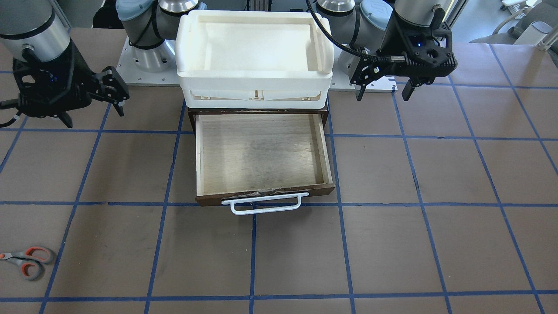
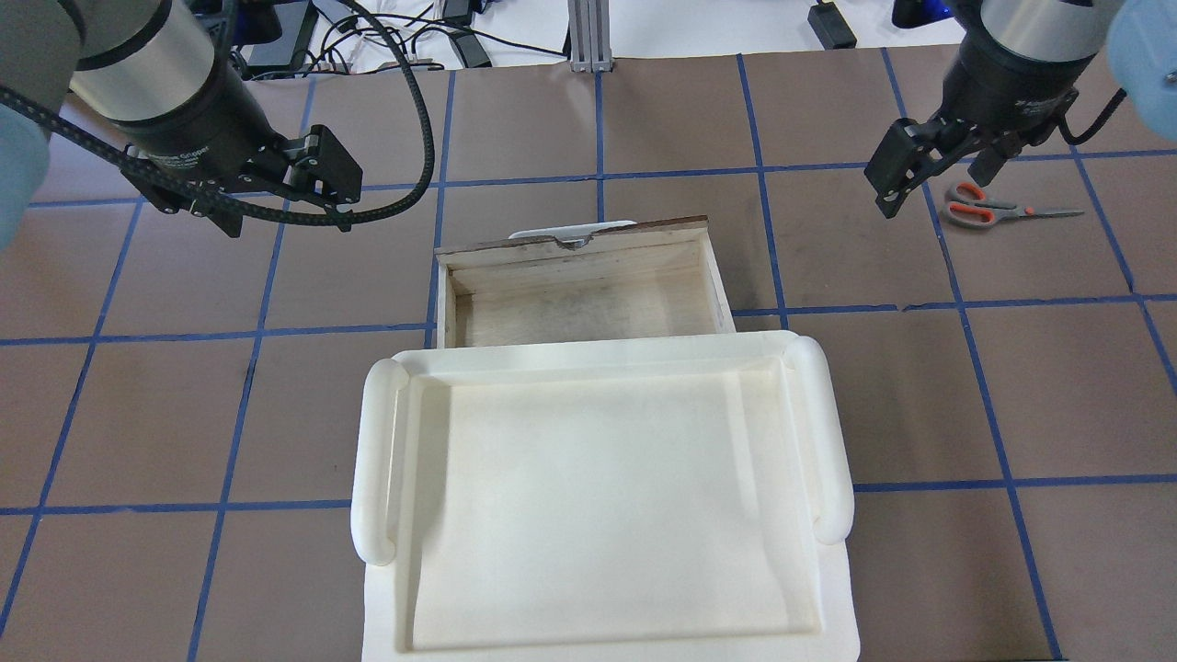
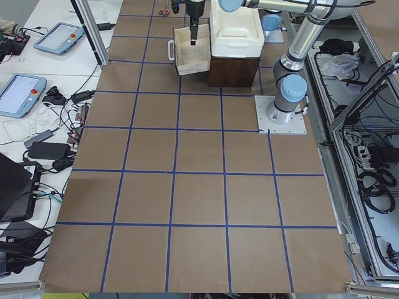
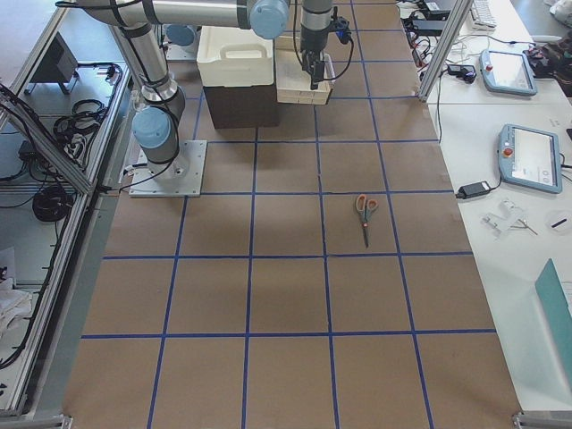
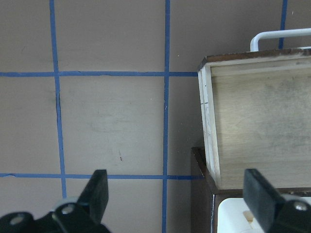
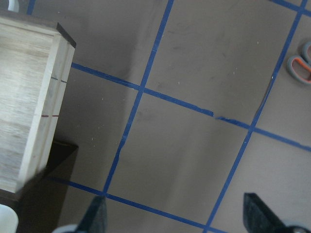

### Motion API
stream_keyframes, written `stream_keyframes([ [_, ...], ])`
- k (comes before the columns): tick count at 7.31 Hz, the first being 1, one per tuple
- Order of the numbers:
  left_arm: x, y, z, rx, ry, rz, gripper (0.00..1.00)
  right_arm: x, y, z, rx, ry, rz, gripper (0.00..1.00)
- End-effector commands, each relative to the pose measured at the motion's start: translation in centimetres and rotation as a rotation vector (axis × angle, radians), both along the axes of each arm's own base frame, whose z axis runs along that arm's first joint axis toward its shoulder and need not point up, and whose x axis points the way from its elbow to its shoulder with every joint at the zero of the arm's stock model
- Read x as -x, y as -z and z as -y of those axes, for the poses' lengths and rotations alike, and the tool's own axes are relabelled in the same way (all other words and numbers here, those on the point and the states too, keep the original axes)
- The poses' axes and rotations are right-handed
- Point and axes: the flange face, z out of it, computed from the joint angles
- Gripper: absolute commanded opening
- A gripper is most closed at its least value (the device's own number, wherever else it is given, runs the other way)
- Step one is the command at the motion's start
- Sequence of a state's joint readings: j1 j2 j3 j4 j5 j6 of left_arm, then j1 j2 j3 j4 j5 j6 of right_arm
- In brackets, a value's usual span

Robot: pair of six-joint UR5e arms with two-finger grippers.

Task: Put scissors in drawer and close it
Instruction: 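Move the right gripper over the grey-and-orange scissors and lower it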

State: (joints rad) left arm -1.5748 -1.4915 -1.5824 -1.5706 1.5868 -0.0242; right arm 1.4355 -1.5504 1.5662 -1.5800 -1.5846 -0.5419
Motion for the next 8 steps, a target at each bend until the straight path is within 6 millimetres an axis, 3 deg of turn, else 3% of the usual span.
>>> stream_keyframes([
  [1, -0.3, 0.0, 0.1, 0.001, -0.006, -0.001, 1.00, 3.9, 1.1, 1.7, 0.011, -0.196, 0.003, 1.00],
  [3, -0.2, -0.1, 0.0, 0.004, -0.003, -0.001, 1.00, 5.6, 4.9, 5.2, 0.013, -0.321, -0.015, 1.00],
  [5, -0.2, 0.1, 0.1, 0.000, -0.003, -0.001, 1.00, 10.3, 8.1, 7.7, 0.027, -0.471, -0.007, 1.00],
  [8, -0.3, 0.0, 0.0, -0.002, -0.006, 0.001, 1.00, 15.2, 13.8, 11.3, 0.048, -0.791, -0.005, 1.00],
])
